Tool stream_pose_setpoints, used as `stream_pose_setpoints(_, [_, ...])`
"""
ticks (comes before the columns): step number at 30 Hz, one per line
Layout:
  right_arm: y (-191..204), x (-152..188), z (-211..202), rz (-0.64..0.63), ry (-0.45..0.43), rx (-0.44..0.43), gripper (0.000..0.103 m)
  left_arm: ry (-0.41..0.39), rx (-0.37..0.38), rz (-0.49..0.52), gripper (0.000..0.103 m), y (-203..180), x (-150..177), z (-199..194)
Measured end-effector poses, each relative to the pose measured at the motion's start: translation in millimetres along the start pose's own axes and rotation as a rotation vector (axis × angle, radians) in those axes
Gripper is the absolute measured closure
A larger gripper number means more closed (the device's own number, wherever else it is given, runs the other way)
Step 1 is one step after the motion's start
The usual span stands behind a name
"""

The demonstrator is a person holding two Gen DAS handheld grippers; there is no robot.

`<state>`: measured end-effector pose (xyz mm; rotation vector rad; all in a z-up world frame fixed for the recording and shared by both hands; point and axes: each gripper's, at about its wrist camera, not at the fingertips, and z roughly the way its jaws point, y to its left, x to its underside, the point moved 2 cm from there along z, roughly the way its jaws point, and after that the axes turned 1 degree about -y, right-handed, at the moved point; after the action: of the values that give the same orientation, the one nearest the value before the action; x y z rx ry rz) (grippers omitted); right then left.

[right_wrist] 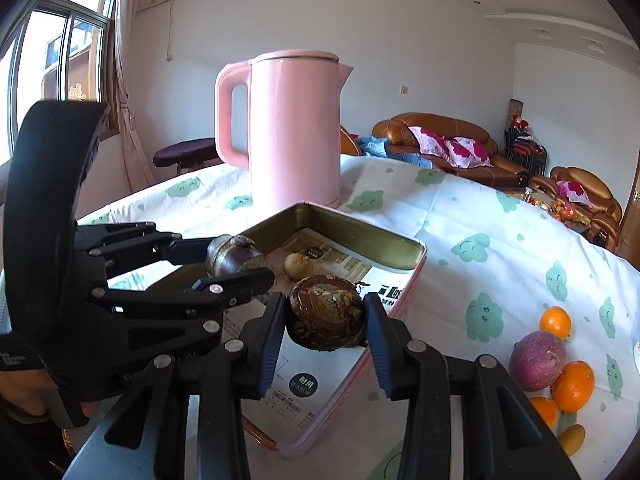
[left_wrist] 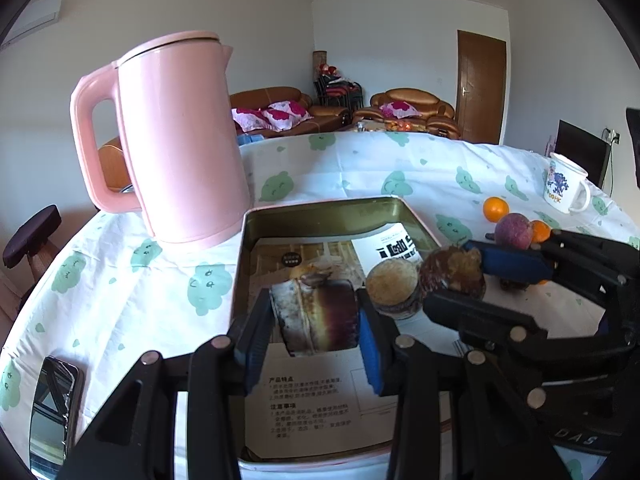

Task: Organize fruits
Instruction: 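Open the left gripper over the tin box while the right gripper releases the brown fruit, then grasp a dark brown round fruit with the left gripper while the right gripper grasps an orange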

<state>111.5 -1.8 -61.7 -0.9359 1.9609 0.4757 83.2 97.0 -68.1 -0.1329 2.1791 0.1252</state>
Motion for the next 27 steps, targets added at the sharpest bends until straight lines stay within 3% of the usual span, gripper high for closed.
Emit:
stream_pose_setpoints(6, [1.7, 2.6, 7.4, 0.001, 0.049, -0.031, 0.061, -0.006, -0.031, -0.006, 0.059, 1.2, -0.7, -1.4])
stream_pose_setpoints(14, [-9.1, 5.6, -10.0, 0.02, 0.004, 0.026, 0.05, -0.069, -0.03, -0.045, 0.028, 2.7, -5.2, -19.0])
stream_pose_setpoints(19, [-38.2, 12.5, -39.8, 0.06, -0.025, 0.102, 0.049, -0.13, 0.019, -0.03, 0.016, -21.5, -14.1, -33.5])
stream_pose_setpoints(27, [-106.2, 44.1, -89.4, 0.166, -0.022, 0.289, 0.047, -0.127, 0.097, 0.024, 0.014, -70.1, -17.9, -26.6])
